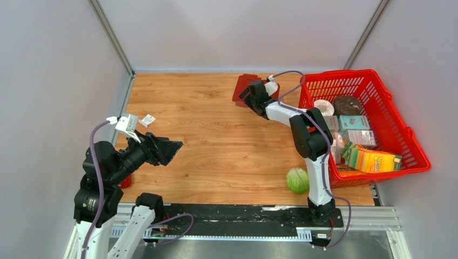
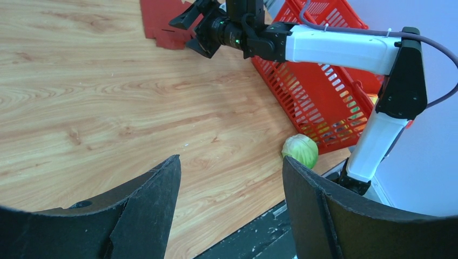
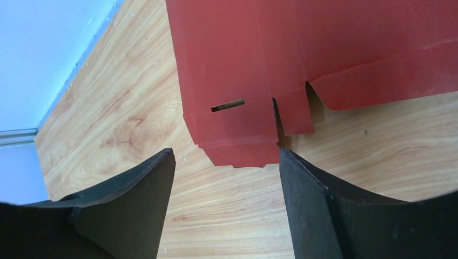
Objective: Fold the paper box
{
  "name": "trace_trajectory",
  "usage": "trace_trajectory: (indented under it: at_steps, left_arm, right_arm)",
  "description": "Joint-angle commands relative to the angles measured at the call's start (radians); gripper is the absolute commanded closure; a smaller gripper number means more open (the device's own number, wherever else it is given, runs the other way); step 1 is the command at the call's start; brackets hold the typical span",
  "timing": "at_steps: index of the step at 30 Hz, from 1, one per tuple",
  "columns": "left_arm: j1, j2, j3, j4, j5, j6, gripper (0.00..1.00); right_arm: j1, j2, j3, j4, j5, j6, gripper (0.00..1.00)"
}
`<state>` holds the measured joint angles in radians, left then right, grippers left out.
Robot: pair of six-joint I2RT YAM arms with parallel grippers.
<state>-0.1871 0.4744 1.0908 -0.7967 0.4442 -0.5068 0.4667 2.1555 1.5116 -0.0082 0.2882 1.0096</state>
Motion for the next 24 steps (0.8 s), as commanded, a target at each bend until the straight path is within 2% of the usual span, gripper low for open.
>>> trace_trajectory:
  at_steps: [1,5,9,12,16,24]
  left_arm:
    - [0.005,0.01,-0.003,0.037,0.013,0.021,0.23]
    - [0.005,0.013,-0.009,0.04,0.016,0.019,0.23]
    - [0.005,0.013,-0.017,0.044,0.021,0.019,0.24]
    - [0.005,0.016,-0.023,0.05,0.024,0.016,0.24]
    - [0.005,0.015,-0.025,0.05,0.027,0.011,0.24]
    - [0.005,0.006,-0.023,0.027,0.017,0.016,0.24]
  right_arm:
    - [-0.008,0.036,0.021,0.057,-0.021,0.026,0.27]
    - [-0.01,0.04,0.029,0.027,-0.018,0.021,0.27]
    - [-0.013,0.04,0.029,-0.024,0.002,-0.002,0.23]
    - [-0.022,0.059,0.01,0.04,-0.035,-0.016,0.22]
    - [-0.031,0.096,0.019,0.098,-0.089,-0.008,0.25]
    - [-0.039,0.127,0.013,0.14,-0.095,0.041,0.32]
